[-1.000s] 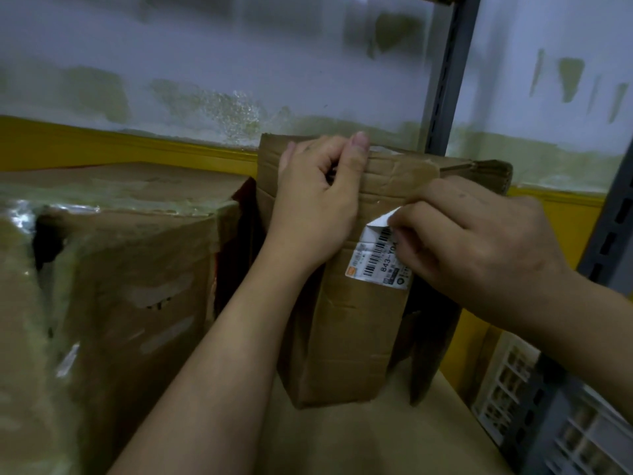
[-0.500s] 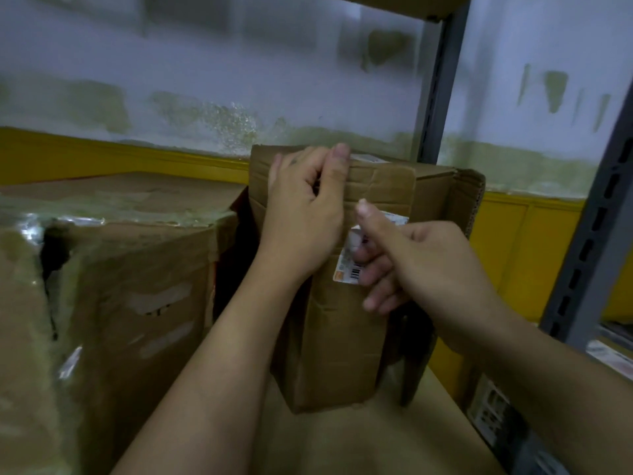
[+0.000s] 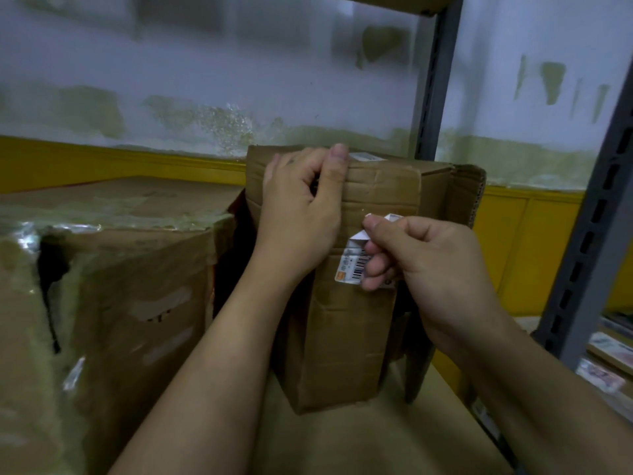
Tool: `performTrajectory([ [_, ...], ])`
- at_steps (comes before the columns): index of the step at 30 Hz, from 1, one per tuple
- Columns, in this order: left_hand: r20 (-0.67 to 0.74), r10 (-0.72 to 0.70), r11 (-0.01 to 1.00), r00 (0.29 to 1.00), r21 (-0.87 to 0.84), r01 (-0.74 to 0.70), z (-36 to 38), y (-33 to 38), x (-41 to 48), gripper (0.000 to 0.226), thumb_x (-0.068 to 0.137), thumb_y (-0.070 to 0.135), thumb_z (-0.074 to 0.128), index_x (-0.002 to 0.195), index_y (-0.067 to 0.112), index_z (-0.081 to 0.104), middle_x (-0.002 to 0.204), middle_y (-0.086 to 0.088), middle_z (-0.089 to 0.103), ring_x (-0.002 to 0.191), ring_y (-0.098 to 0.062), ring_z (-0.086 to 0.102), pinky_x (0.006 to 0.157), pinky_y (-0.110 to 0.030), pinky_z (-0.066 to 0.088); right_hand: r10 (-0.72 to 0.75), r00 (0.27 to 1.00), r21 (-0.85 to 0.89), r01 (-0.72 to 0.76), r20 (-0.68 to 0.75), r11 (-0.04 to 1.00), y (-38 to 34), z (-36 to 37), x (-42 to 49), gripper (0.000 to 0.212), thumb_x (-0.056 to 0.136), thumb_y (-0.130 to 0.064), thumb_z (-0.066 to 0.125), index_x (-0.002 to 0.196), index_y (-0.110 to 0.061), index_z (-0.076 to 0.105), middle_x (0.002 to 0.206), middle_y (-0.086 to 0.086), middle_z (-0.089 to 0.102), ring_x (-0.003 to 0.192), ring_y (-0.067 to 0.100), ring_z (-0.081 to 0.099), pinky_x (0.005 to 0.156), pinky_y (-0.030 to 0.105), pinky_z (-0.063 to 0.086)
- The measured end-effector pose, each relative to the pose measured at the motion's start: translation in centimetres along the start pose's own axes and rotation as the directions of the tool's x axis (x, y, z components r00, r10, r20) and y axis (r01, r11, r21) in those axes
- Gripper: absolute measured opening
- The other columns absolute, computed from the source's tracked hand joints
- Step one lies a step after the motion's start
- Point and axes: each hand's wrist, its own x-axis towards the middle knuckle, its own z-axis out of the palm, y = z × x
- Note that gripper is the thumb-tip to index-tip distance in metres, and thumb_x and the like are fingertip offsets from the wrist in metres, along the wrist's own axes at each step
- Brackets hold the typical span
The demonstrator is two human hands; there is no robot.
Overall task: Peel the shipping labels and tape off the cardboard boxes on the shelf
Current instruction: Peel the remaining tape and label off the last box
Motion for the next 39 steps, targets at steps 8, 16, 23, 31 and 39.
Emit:
performTrajectory([
  [8, 0.004, 0.048, 0.998, 0.999, 0.047, -0.048, 0.2, -0.5, 0.0, 0.046, 0.100, 0.036, 0.041, 0.065, 0.008, 0.053, 0.060, 0.007, 0.047, 0.063, -0.010, 0.047, 0.076, -0.042, 0.041, -0.089, 0.993, 0.038, 0.092, -0.076, 0.995, 1.5, -0.3, -0.4, 0.040, 0.090, -0.012, 0.065, 0.058, 0.009, 0.053, 0.042, 0.005, 0.051, 0.040, 0.018, 0.054, 0.049, 0.025, 0.052],
  [16, 0.021, 0.069, 0.997, 0.997, 0.046, -0.070, -0.1, -0.5, 0.0, 0.050, 0.101, 0.034, 0.042, 0.070, -0.003, 0.055, 0.062, -0.009, 0.052, 0.062, -0.016, 0.047, 0.075, -0.041, 0.040, -0.178, 0.980, 0.019, 0.180, -0.094, 0.983, 2.2, -0.5, -0.7, 0.042, 0.091, -0.008, 0.062, 0.051, -0.006, 0.052, 0.037, -0.002, 0.049, 0.034, 0.014, 0.049, 0.054, 0.030, 0.056],
  [23, 0.021, 0.073, 0.996, 0.997, 0.047, -0.074, 0.0, -0.3, -0.1, 0.044, 0.101, 0.031, 0.044, 0.062, 0.010, 0.047, 0.057, 0.009, 0.042, 0.059, -0.009, 0.042, 0.075, -0.038, 0.036, -0.254, 0.961, 0.026, 0.258, -0.113, 0.966, 3.2, -0.9, -0.7, 0.043, 0.088, -0.002, 0.064, 0.048, -0.009, 0.052, 0.035, 0.000, 0.049, 0.034, 0.026, 0.052, 0.048, 0.023, 0.048],
  [31, 0.042, 0.077, 0.995, 0.996, 0.067, -0.079, 0.0, -0.3, -0.1, 0.046, 0.101, 0.030, 0.044, 0.060, 0.011, 0.039, 0.056, 0.006, 0.036, 0.055, -0.010, 0.037, 0.072, -0.036, 0.032, -0.293, 0.949, 0.057, 0.301, -0.114, 0.952, 3.9, -0.9, -0.9, 0.032, 0.076, -0.008, 0.060, 0.045, -0.006, 0.052, 0.035, -0.003, 0.045, 0.025, 0.017, 0.042, 0.038, 0.016, 0.036],
  [39, -0.014, 0.102, 0.975, 0.995, 0.200, -0.097, 1.1, 0.2, -0.3, 0.047, 0.100, 0.029, 0.048, 0.056, 0.027, 0.033, 0.052, 0.010, 0.033, 0.057, -0.008, 0.037, 0.071, -0.033, 0.030, -0.280, 0.936, 0.095, 0.305, -0.213, 0.948, 5.4, -0.4, -2.7, 0.038, 0.081, -0.014, 0.062, 0.051, -0.001, 0.042, 0.046, 0.017, 0.058, 0.053, 0.022, 0.069, 0.049, 0.034, 0.046],
])
